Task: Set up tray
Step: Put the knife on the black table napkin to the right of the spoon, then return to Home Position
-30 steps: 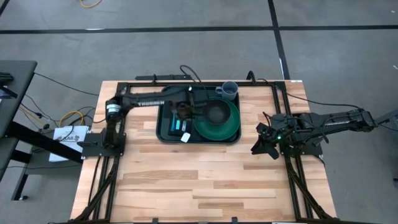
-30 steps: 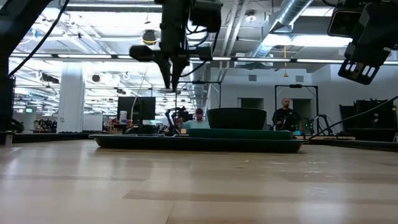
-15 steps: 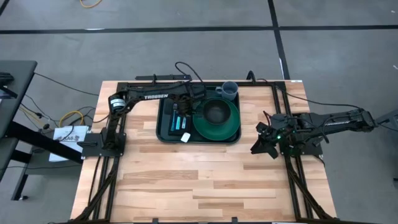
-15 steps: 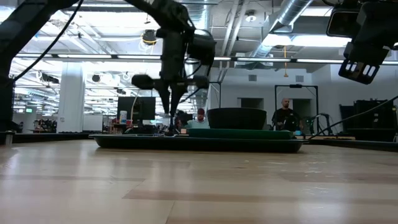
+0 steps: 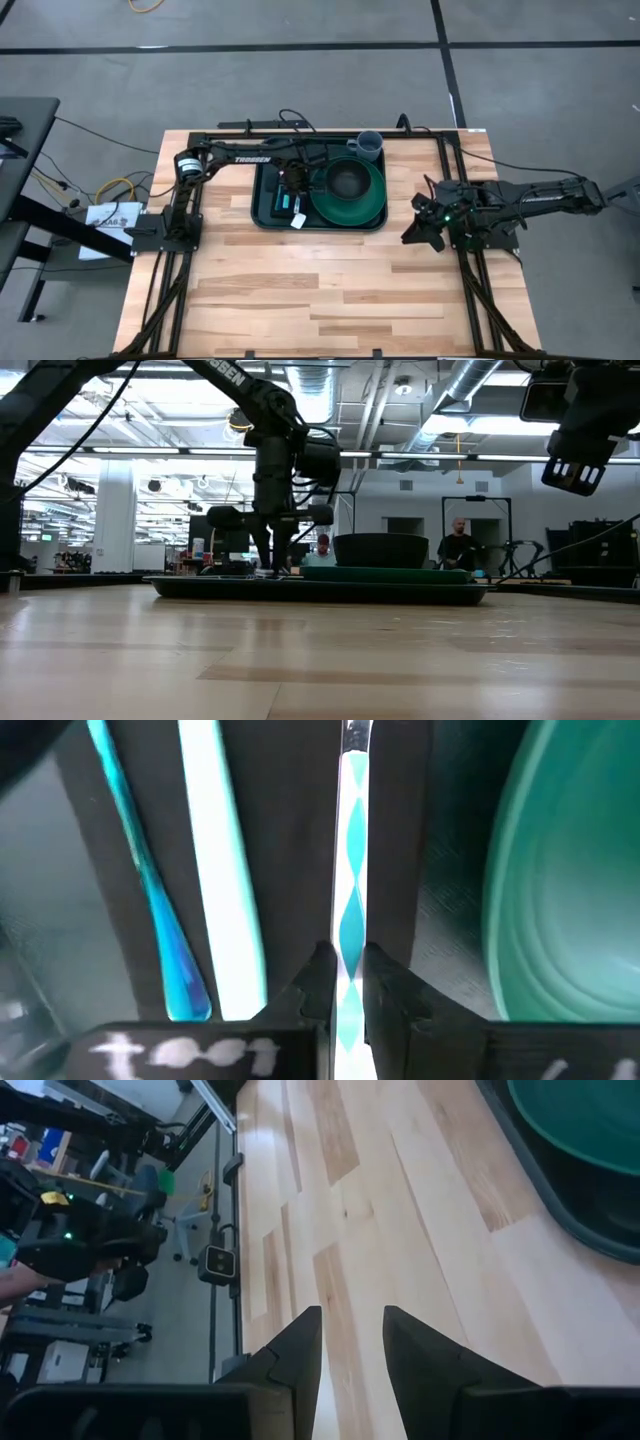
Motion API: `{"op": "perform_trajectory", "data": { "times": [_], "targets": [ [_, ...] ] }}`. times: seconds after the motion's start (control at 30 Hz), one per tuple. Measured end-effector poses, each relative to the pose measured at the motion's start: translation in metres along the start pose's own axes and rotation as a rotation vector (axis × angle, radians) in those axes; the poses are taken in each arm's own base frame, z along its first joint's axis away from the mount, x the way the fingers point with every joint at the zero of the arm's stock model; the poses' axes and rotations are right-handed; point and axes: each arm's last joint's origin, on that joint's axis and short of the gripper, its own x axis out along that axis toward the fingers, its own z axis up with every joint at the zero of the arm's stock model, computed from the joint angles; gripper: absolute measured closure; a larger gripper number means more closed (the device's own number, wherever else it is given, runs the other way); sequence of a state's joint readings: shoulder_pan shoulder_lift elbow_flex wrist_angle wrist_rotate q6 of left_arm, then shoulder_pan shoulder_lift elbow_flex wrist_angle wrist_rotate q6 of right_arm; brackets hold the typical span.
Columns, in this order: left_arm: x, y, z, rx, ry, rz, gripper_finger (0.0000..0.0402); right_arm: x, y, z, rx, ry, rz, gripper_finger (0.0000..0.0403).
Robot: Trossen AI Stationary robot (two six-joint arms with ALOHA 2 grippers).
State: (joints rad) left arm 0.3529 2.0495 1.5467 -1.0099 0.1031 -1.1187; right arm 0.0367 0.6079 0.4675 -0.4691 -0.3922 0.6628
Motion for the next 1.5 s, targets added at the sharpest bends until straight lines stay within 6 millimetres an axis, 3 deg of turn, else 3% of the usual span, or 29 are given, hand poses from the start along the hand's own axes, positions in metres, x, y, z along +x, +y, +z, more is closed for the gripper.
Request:
{"op": "perform_trajectory", "data": {
  "times": [0.3, 0.5, 1.03, 1.5],
  "targets": [
    [-0.001, 0.004, 0.009, -0.026, 0.0, -0.009, 0.039, 0.0, 0.001, 0.001, -0.005, -0.012, 0.009, 0.0301],
    [-0.002, 0.006, 0.016, -0.043, 0.009, -0.027, 0.0358, 0.0, 0.001, 0.002, -0.007, -0.016, 0.012, 0.0301],
    [-0.002, 0.006, 0.016, -0.042, 0.002, -0.022, 0.0346, 0.0, 0.001, 0.002, -0.008, -0.023, 0.003, 0.0301],
    [-0.001, 0.005, 0.014, -0.021, -0.013, -0.012, 0.0345, -0.003, -0.009, 0.008, -0.095, -0.251, -0.342, 0.0301]
  ]
}}
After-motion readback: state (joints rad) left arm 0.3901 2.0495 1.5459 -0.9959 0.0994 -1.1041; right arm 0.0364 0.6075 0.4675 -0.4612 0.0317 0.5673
